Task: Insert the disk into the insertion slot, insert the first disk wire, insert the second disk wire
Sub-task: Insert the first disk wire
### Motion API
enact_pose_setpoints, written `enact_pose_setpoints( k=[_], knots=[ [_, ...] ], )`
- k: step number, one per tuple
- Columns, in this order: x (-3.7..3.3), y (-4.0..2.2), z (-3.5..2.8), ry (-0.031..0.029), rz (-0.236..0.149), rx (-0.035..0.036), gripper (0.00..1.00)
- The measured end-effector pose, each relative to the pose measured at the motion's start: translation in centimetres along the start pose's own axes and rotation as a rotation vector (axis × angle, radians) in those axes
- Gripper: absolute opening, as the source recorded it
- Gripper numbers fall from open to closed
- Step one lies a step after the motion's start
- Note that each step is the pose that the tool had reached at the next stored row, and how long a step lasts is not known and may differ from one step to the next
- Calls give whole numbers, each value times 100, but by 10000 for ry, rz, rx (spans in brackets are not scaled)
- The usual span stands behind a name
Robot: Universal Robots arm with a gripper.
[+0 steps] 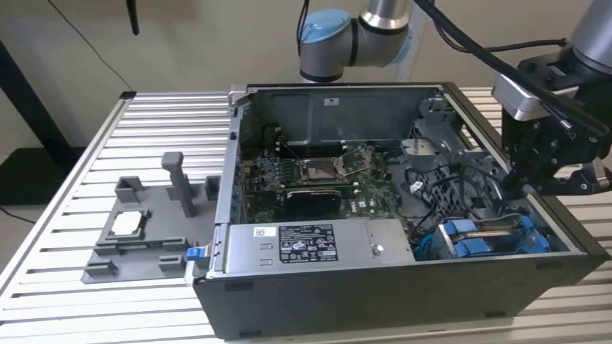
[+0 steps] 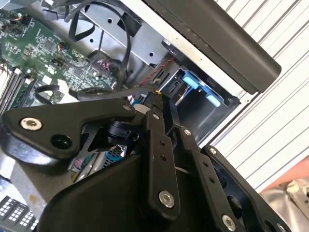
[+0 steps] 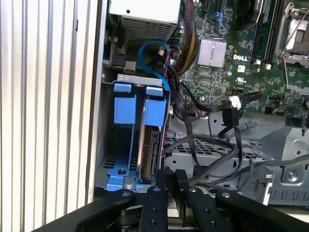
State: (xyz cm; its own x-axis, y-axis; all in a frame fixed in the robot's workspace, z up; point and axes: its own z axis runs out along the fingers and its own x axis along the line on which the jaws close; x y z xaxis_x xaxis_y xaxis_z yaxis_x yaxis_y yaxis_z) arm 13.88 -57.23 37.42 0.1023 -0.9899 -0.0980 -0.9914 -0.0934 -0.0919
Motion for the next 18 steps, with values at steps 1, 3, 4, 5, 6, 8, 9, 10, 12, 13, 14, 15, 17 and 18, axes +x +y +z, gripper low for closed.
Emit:
enact_pose_setpoints(
  k=[1,3,4,5,6,8,9,10,12,13,14,15,17,18],
  knots=[
    [6,-3,1,9,9,-34,19],
    [16,-18,3,34,26,-167,19],
    [18,-29,7,40,34,-241,19],
    [20,-37,17,37,45,-279,19],
    [22,-44,31,39,60,-289,19],
    [27,-50,64,44,110,-297,19],
    [29,-53,79,45,136,-303,19],
    [31,-54,94,46,166,-311,19],
    [33,-56,115,47,228,-345,19],
    [34,-57,119,49,249,-363,19],
    [34,-57,118,51,256,-371,19],
    [34,-58,118,51,260,-378,19],
    [35,-61,121,48,268,-391,19],
    [35,-62,121,47,273,-398,19]
  ],
)
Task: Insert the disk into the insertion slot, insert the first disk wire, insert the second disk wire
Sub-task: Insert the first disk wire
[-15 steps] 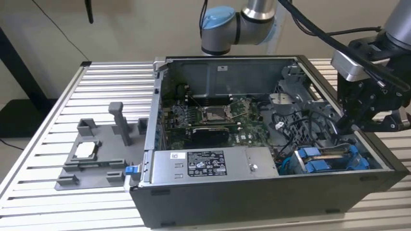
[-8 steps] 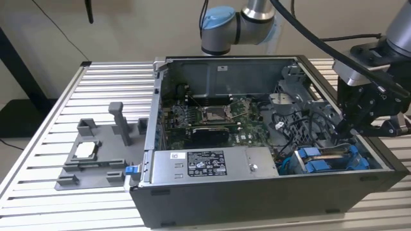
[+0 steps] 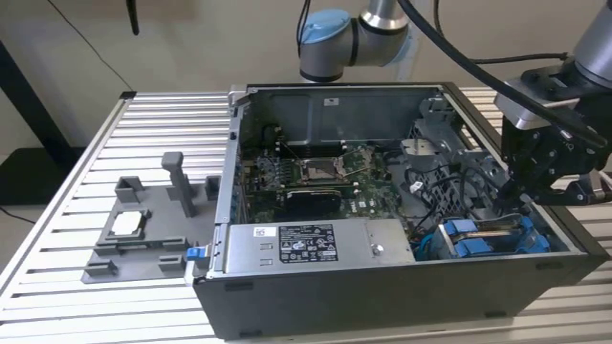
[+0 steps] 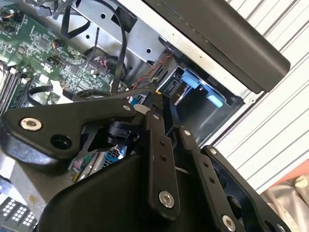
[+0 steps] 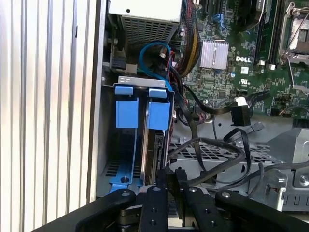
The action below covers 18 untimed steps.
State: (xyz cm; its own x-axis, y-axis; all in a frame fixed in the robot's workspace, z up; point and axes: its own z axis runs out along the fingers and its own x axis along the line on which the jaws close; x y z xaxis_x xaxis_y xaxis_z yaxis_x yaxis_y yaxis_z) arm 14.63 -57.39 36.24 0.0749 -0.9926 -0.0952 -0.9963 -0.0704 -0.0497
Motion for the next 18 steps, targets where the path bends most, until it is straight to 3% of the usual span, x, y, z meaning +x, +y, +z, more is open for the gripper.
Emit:
enact_pose_setpoints(
  k=[3,6,8,18],
  knots=[
    [1,-1,5,7,12,-12,19],
    [2,-2,22,77,18,-90,19],
    [4,0,36,106,19,-105,19],
    [5,-1,46,105,20,-127,19]
  ],
)
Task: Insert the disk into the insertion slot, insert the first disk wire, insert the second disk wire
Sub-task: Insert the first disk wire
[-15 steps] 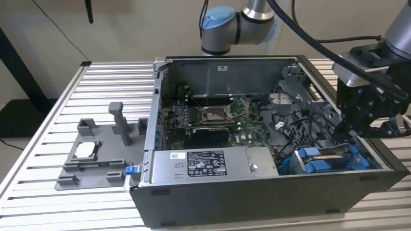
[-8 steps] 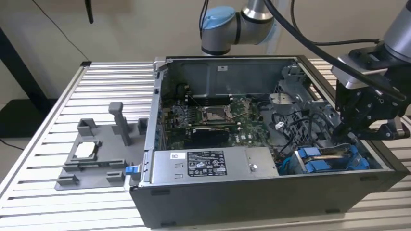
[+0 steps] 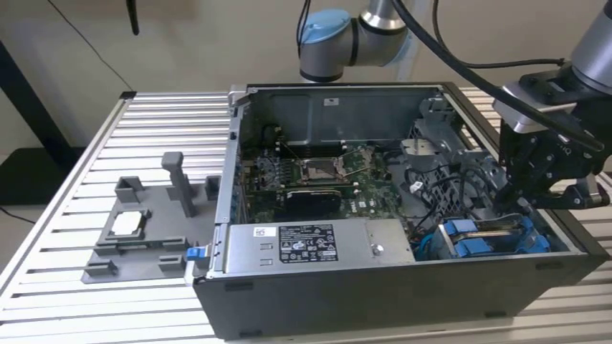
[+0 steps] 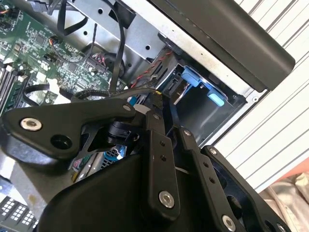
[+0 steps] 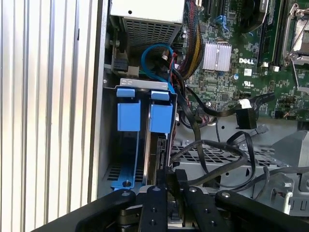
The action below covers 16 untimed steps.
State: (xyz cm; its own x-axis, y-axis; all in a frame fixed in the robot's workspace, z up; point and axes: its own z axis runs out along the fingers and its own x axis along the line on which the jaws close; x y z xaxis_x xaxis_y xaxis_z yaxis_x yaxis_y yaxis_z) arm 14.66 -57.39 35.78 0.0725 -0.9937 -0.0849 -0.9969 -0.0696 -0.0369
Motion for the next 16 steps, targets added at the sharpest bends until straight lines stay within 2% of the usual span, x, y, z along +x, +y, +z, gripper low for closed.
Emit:
enact_pose_setpoints(
  k=[4,6,12,16],
  knots=[
    [0,0,2,-2,2,-16,19],
    [0,-1,5,-9,6,-84,19],
    [3,-1,37,-34,42,-475,19],
    [6,-8,59,-54,68,-763,19]
  ],
)
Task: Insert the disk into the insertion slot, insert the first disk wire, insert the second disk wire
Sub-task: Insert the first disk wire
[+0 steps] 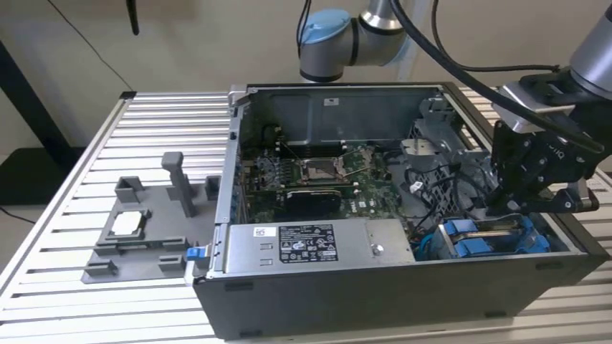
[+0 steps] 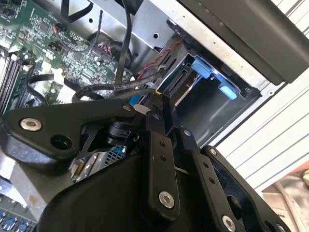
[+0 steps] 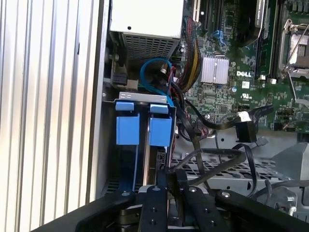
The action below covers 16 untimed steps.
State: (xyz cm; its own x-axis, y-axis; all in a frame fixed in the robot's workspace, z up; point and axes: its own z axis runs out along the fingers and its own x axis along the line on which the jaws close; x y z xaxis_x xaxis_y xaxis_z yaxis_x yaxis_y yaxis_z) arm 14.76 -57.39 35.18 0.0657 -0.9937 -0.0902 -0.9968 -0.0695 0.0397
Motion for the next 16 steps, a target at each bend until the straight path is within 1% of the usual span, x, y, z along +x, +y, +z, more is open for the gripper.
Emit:
enact_pose_setpoints(
  k=[1,2,3,4,7,10,12,16],
  knots=[
    [1,-5,2,-11,5,-62,19],
    [3,-19,2,-27,8,-100,19],
    [11,-41,2,-41,9,-116,19],
    [17,-59,4,-46,8,-117,19],
    [43,-67,30,-44,8,-115,19],
    [58,-90,53,-45,2,-104,19],
    [62,-109,60,-42,-6,-78,19],
    [68,-156,71,-37,-24,-3,19]
  ],
)
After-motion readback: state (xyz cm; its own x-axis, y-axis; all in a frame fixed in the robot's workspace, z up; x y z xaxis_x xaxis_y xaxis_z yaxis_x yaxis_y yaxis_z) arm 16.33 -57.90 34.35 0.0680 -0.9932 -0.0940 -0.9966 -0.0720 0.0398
